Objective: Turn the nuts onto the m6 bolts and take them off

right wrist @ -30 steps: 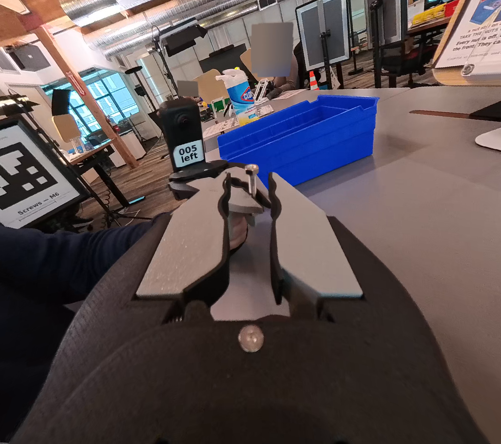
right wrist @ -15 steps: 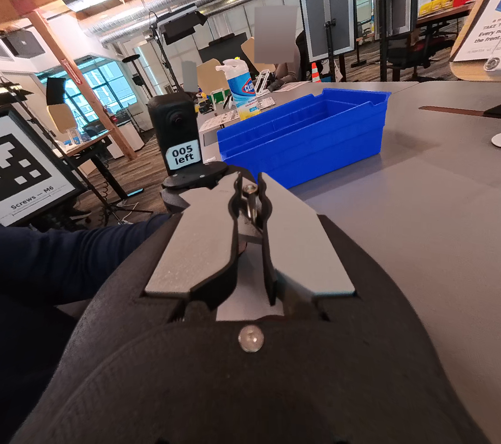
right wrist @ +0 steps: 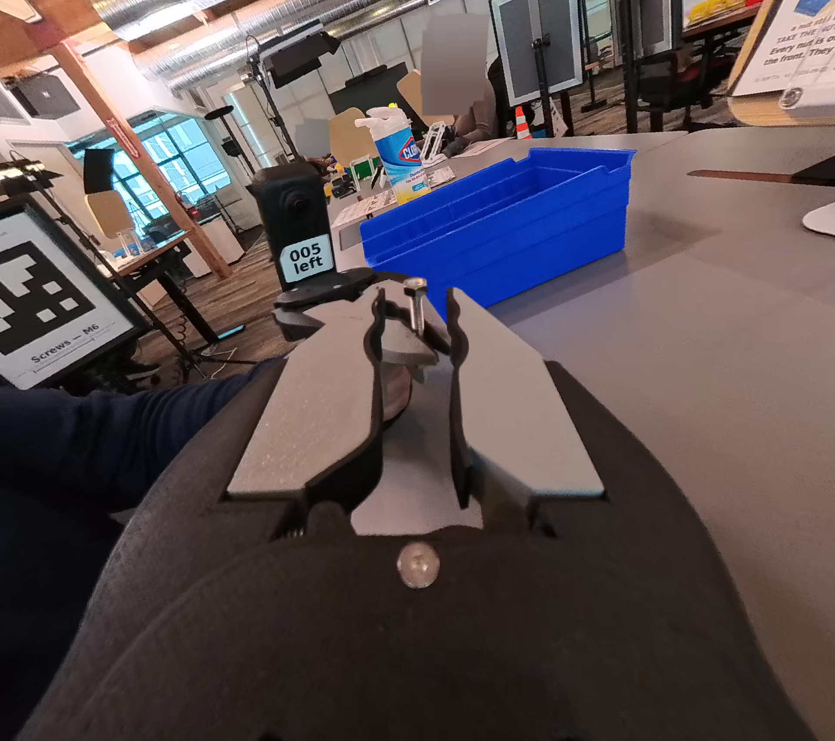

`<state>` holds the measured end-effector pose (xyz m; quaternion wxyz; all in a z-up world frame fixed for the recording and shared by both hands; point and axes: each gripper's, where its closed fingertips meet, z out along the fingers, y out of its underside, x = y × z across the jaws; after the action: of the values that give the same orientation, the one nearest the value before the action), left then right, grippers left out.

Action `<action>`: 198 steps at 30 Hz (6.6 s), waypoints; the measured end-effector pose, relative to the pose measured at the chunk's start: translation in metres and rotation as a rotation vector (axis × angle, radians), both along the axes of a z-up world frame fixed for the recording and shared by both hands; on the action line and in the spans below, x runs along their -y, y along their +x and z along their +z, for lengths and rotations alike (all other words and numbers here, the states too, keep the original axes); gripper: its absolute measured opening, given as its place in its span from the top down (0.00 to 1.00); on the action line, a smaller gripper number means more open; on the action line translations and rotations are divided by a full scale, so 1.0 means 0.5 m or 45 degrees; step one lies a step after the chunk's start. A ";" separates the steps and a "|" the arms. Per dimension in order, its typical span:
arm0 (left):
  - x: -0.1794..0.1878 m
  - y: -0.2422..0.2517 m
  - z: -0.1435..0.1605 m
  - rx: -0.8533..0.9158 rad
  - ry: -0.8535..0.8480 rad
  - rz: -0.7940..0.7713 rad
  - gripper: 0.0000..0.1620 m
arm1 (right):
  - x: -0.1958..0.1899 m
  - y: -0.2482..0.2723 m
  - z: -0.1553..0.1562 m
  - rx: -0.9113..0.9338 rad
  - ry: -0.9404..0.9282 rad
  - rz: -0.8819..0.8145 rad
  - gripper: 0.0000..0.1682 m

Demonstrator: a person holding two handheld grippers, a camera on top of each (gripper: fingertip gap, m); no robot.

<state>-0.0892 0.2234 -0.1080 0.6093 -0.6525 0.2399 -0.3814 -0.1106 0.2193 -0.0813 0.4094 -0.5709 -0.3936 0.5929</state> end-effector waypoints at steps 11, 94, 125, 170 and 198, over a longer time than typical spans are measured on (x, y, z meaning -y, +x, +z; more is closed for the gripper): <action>-0.001 0.008 -0.011 -0.048 -0.007 0.000 0.99 | 0.010 -0.014 -0.001 0.021 0.031 -0.002 0.89; 0.023 0.036 -0.011 -0.086 0.041 -0.087 0.99 | 0.027 0.023 -0.020 0.498 0.153 -0.060 0.81; 0.002 0.024 -0.032 -0.111 -0.024 -0.007 0.84 | -0.321 0.358 0.119 0.655 0.297 -0.892 0.80; -0.036 -0.360 0.136 -0.688 -0.009 0.706 0.98 | 0.013 0.026 -0.034 0.297 0.095 0.035 0.79; -0.105 0.057 -0.064 -0.482 0.053 0.240 0.95 | -0.091 0.058 -0.061 0.263 0.016 -0.162 0.95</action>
<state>-0.0607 0.2758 -0.1402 0.5997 -0.7192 0.2961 -0.1882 -0.0814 0.2646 -0.1118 0.4069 -0.6503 -0.4003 0.5013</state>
